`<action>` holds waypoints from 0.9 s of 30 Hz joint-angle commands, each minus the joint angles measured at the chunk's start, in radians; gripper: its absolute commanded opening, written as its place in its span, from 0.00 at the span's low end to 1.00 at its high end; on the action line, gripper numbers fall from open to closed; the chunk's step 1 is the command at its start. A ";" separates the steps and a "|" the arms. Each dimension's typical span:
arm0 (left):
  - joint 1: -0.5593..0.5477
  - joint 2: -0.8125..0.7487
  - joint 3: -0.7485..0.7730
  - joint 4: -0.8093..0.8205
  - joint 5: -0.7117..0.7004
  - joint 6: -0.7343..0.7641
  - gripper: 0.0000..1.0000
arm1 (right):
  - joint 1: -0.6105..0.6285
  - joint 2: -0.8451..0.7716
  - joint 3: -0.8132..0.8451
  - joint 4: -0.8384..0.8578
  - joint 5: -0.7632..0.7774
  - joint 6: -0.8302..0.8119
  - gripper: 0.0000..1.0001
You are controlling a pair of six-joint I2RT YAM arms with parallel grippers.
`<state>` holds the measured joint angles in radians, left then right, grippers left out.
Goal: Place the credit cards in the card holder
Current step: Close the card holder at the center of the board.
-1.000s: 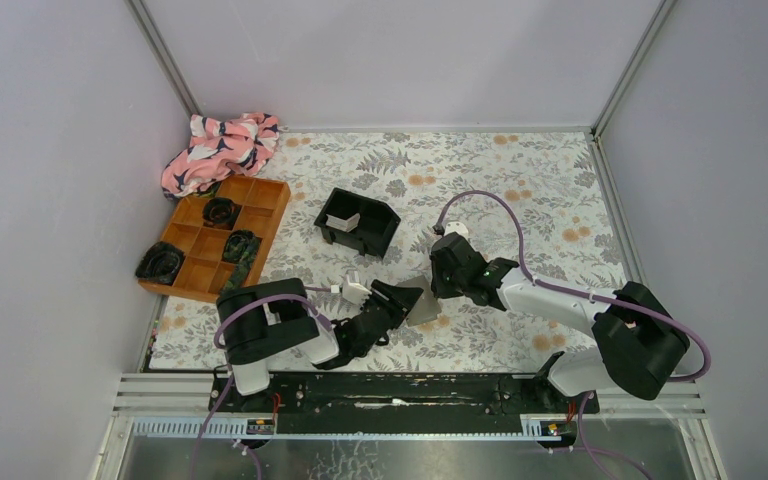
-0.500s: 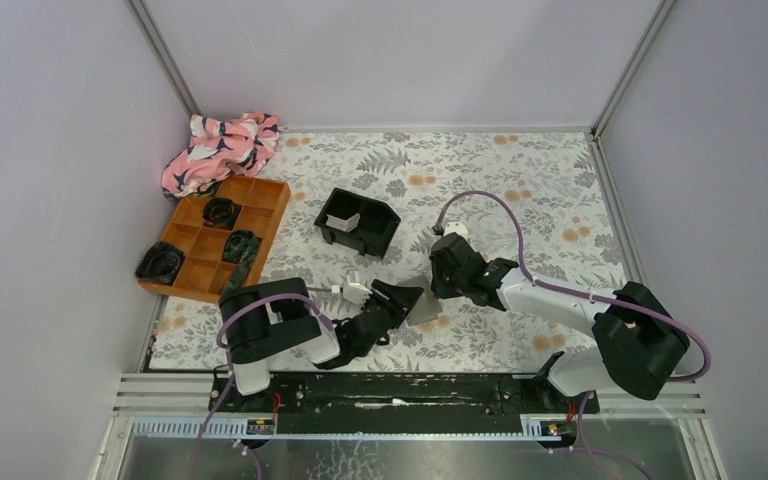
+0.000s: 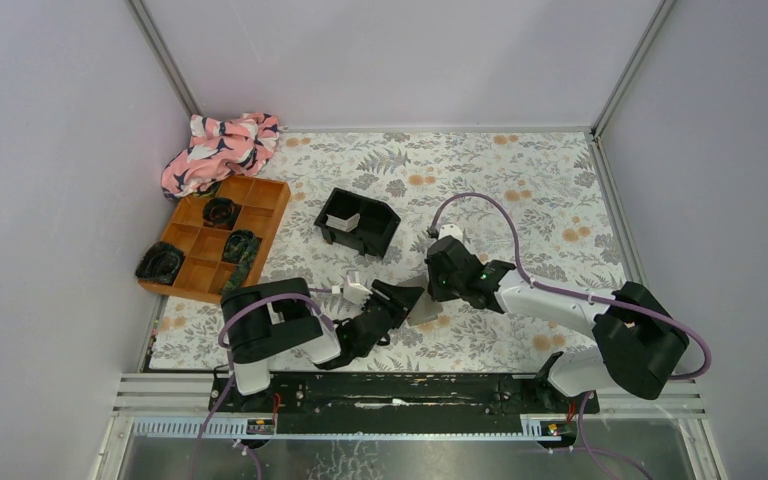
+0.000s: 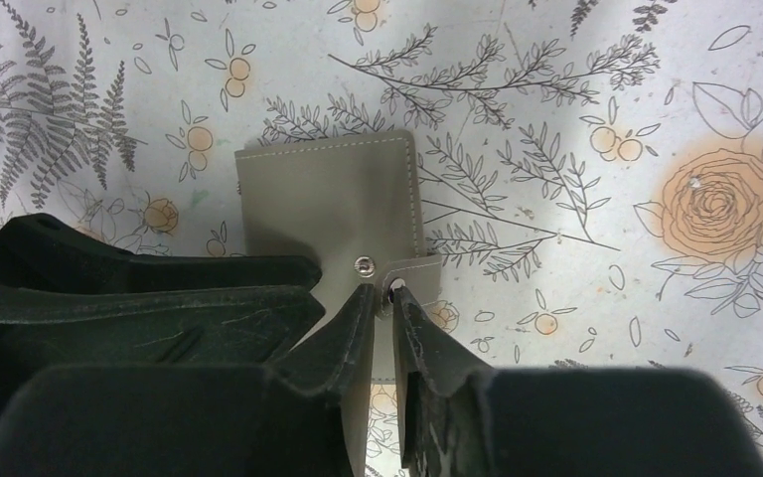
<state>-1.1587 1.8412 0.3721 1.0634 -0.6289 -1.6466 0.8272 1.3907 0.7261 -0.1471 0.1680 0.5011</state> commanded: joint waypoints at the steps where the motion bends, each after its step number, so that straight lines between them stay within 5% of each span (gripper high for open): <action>1: -0.004 0.053 -0.003 -0.149 0.031 0.022 0.55 | 0.029 0.019 0.043 0.010 0.030 -0.006 0.19; 16: -0.004 0.055 -0.020 -0.124 0.031 0.016 0.54 | 0.048 0.078 0.066 0.028 0.052 -0.004 0.18; 27: -0.004 0.064 -0.045 -0.091 0.030 -0.003 0.44 | 0.051 0.103 0.078 0.035 0.049 -0.001 0.18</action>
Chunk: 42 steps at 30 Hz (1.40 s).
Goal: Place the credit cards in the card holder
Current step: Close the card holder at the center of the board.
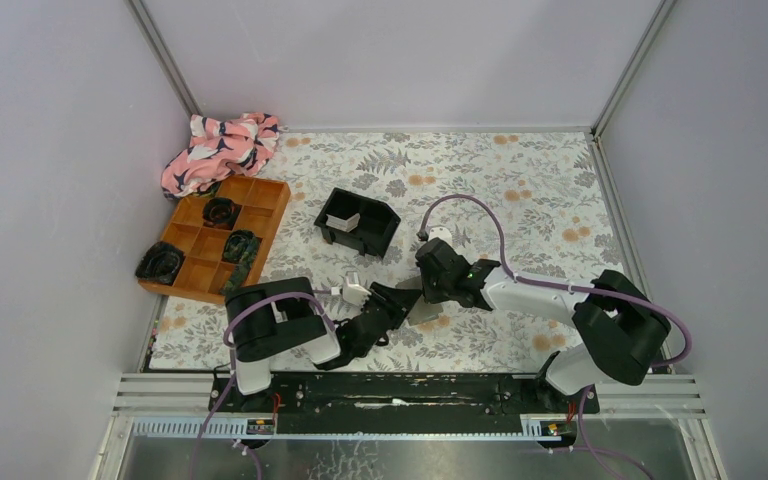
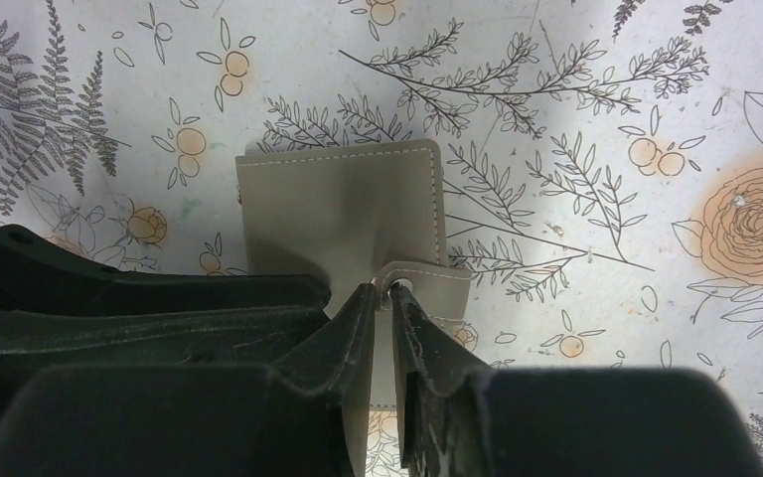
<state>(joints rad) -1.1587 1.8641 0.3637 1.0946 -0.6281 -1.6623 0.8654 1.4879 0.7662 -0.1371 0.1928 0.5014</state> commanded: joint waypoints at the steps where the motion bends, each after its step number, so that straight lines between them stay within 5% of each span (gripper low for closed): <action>1: -0.004 0.041 -0.038 -0.122 0.027 0.009 0.42 | 0.013 0.006 0.038 0.025 0.025 -0.001 0.18; 24: -0.004 0.079 -0.040 -0.090 0.044 -0.002 0.07 | 0.028 0.040 0.057 0.005 0.031 -0.006 0.18; 42: -0.003 0.096 -0.040 -0.068 0.054 -0.005 0.06 | 0.042 0.076 0.099 -0.067 0.119 -0.026 0.18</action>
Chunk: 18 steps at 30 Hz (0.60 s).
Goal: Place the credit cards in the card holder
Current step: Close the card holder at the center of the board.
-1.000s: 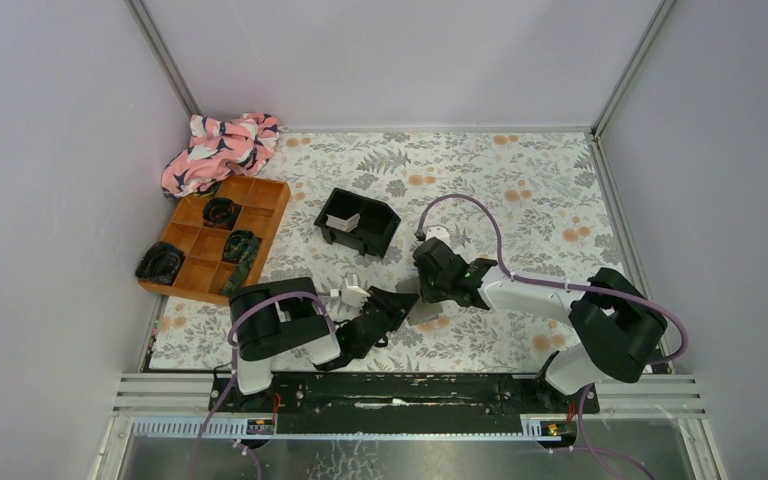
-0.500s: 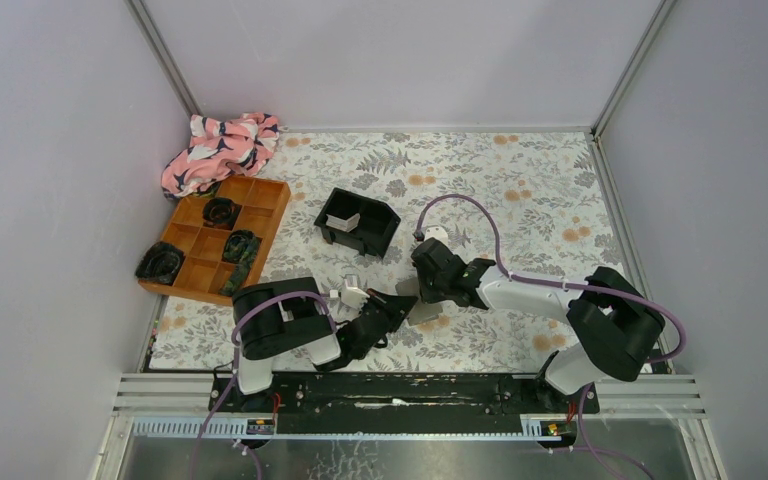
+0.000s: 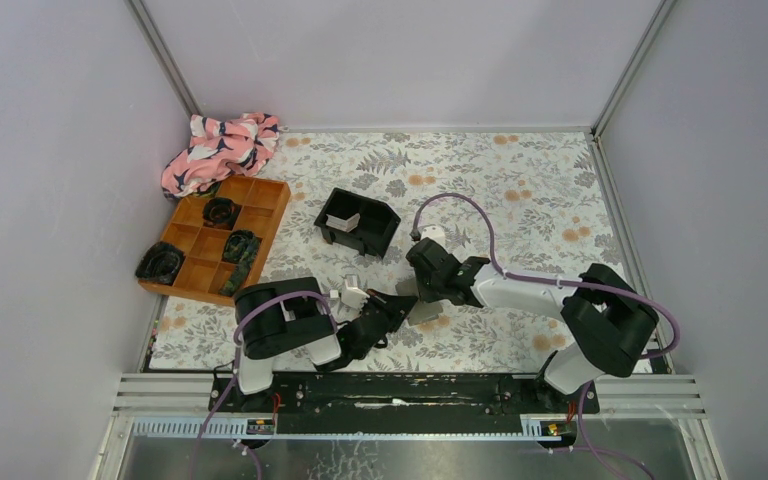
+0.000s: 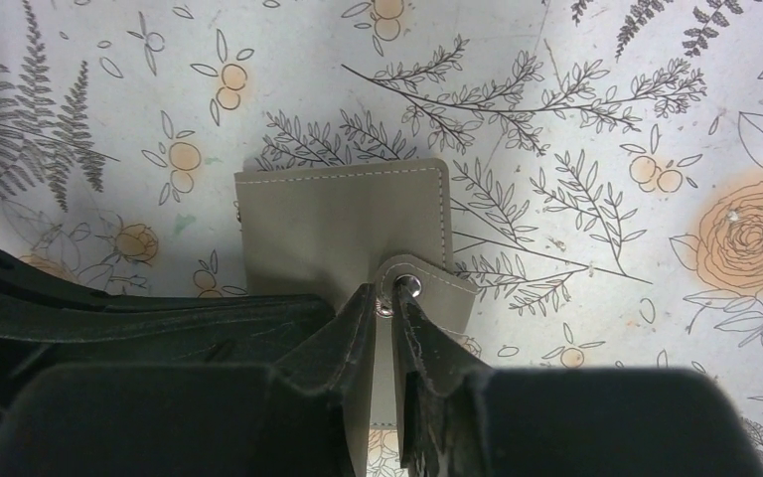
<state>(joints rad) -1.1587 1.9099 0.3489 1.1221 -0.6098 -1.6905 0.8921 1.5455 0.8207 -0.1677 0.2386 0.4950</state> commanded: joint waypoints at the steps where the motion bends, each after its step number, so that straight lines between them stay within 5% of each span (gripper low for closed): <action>1: -0.004 0.053 -0.025 -0.093 0.037 0.023 0.06 | 0.017 0.024 0.047 -0.043 0.080 -0.021 0.18; 9: -0.003 0.066 -0.025 -0.084 0.039 0.021 0.06 | 0.038 0.040 0.056 -0.061 0.115 -0.025 0.18; 18: -0.003 0.073 -0.026 -0.080 0.043 0.018 0.06 | 0.062 0.039 0.107 -0.113 0.189 -0.042 0.30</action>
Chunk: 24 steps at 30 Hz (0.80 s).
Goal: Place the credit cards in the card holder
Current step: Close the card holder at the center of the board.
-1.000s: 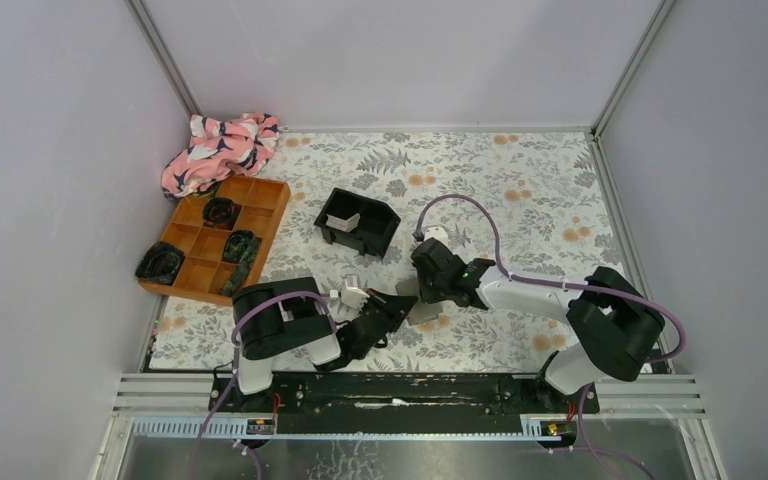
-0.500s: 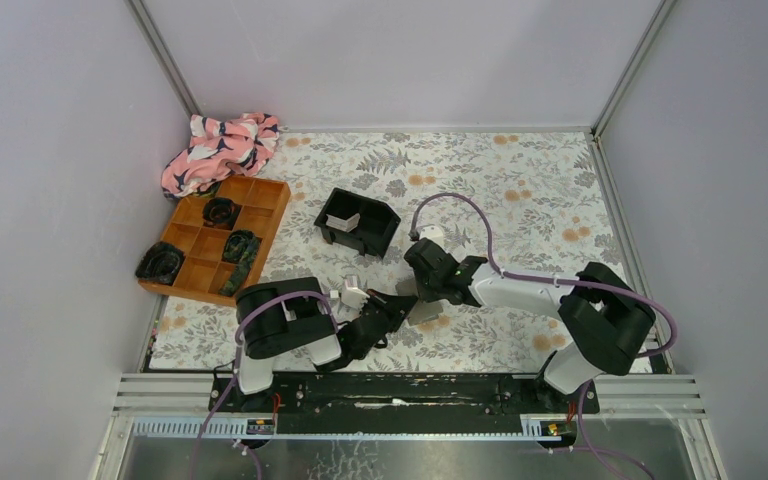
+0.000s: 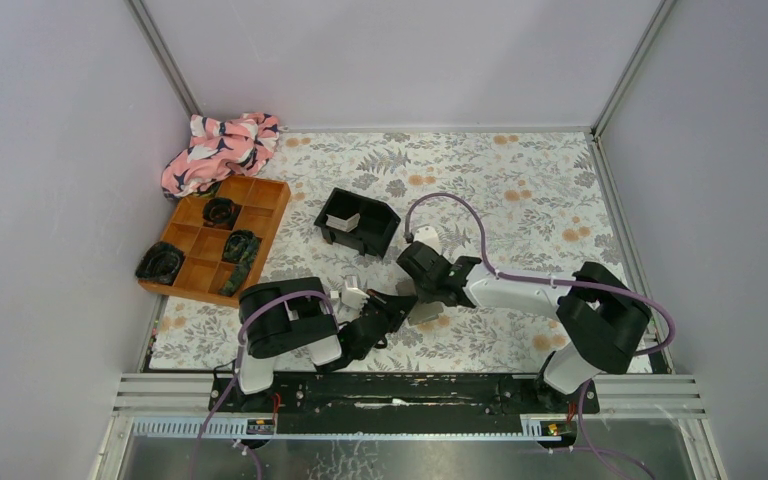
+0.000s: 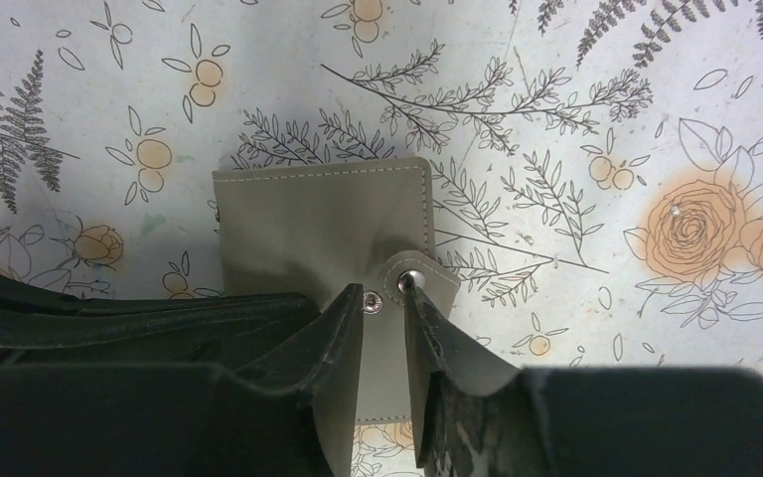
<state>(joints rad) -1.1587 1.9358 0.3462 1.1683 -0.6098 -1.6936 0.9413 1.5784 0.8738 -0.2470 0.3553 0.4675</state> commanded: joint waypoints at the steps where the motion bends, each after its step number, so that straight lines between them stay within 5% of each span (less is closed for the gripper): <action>1: -0.003 0.048 -0.024 -0.124 0.044 0.020 0.06 | 0.014 0.008 0.058 -0.038 0.077 -0.016 0.31; 12: -0.004 0.061 -0.028 -0.101 0.052 0.018 0.06 | 0.019 0.047 0.100 -0.072 0.110 -0.025 0.32; 24: -0.004 0.073 -0.031 -0.084 0.056 0.017 0.06 | 0.035 0.049 0.106 -0.081 0.116 -0.020 0.13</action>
<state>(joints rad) -1.1584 1.9629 0.3386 1.2205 -0.6094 -1.7004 0.9554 1.6279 0.9413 -0.3172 0.4297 0.4488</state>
